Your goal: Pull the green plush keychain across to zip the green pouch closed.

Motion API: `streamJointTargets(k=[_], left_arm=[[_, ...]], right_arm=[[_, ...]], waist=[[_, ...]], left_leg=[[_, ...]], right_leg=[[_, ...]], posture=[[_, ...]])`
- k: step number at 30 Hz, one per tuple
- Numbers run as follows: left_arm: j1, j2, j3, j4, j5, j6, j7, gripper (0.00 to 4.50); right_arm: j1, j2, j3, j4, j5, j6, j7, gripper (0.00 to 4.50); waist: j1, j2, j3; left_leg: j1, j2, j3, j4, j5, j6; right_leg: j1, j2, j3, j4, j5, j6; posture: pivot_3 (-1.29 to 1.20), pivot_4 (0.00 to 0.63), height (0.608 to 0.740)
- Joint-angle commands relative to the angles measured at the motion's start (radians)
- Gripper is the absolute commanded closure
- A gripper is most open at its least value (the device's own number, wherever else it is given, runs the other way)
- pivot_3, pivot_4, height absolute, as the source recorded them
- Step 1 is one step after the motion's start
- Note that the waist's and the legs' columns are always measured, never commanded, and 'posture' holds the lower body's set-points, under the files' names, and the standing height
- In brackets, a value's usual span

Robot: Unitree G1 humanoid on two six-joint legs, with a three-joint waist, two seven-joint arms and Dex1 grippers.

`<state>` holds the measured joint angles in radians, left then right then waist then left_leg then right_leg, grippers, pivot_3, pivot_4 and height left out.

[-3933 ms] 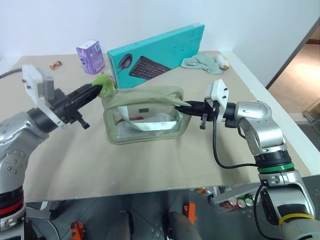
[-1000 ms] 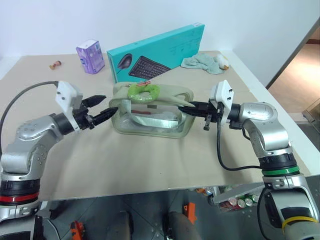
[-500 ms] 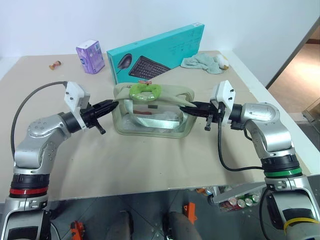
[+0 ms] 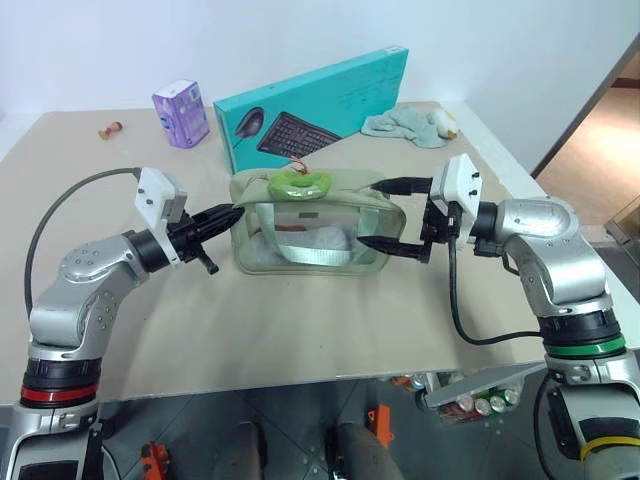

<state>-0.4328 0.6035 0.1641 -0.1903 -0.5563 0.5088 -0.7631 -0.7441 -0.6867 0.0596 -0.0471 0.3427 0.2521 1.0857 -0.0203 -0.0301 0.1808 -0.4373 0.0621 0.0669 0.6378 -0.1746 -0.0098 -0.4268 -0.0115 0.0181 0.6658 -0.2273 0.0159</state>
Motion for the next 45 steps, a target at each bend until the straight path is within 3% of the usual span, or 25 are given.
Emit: streamJointTargets(k=[1, 8, 17, 21, 30, 45], left_arm=[[0.007, 0.000, 0.021, -0.068, -0.017, 0.016, 0.034, 4.50], [0.028, -0.012, 0.014, -0.112, -0.022, 0.036, 0.070, 4.50], [0.049, -0.029, 0.000, -0.142, -0.025, 0.046, 0.088, 4.50], [0.051, -0.032, -0.008, -0.140, -0.018, 0.043, 0.087, 4.50], [0.046, -0.038, -0.012, -0.131, -0.013, 0.037, 0.088, 4.50], [0.047, -0.025, -0.007, -0.102, -0.001, 0.055, 0.096, 4.50]], right_arm=[[-0.064, 0.038, 0.007, -0.082, -0.001, 0.002, -0.036, 0.07], [-0.130, 0.183, 0.093, -0.026, -0.042, 0.000, -0.079, 0.07], [-0.222, 0.263, 0.103, 0.153, -0.080, -0.044, -0.076, 0.07], [-0.244, 0.271, 0.102, 0.201, -0.079, -0.046, -0.063, 1.23], [-0.241, 0.267, 0.100, 0.223, -0.086, -0.047, -0.047, 4.35], [-0.303, 0.177, -0.025, 0.240, -0.087, -0.160, -0.076, 4.43]], waist=[[-0.001, 0.000, 0.000], [0.000, 0.000, 0.000], [0.001, 0.000, 0.000], [0.001, 0.000, 0.000], [0.001, 0.000, 0.000], [0.001, 0.000, 0.000]], left_leg=[[0.000, 0.000, 0.000, 0.000, 0.000, 0.000], [0.000, 0.000, 0.000, 0.000, 0.000, 0.000], [0.000, 0.000, 0.000, 0.000, 0.000, 0.000], [0.000, 0.000, 0.000, 0.000, 0.000, 0.000], [0.000, 0.000, 0.000, 0.000, 0.000, 0.000], [0.000, -0.001, 0.000, 0.000, 0.000, 0.000]], right_leg=[[0.000, 0.000, 0.000, 0.000, 0.000, 0.000], [0.000, 0.000, 0.000, 0.000, 0.000, 0.000], [0.000, -0.001, 0.000, 0.000, 0.000, 0.000], [0.000, 0.000, -0.001, 0.000, 0.000, 0.000], [0.000, -0.001, 0.000, 0.000, 0.000, 0.000], [0.000, -0.001, 0.000, 0.000, 0.000, 0.000]], posture=[[0.00, 0.150, 0.740], [0.00, 0.150, 0.740], [0.00, 0.150, 0.740], [0.00, 0.150, 0.740], [0.00, 0.150, 0.740], [0.00, 0.150, 0.740]])
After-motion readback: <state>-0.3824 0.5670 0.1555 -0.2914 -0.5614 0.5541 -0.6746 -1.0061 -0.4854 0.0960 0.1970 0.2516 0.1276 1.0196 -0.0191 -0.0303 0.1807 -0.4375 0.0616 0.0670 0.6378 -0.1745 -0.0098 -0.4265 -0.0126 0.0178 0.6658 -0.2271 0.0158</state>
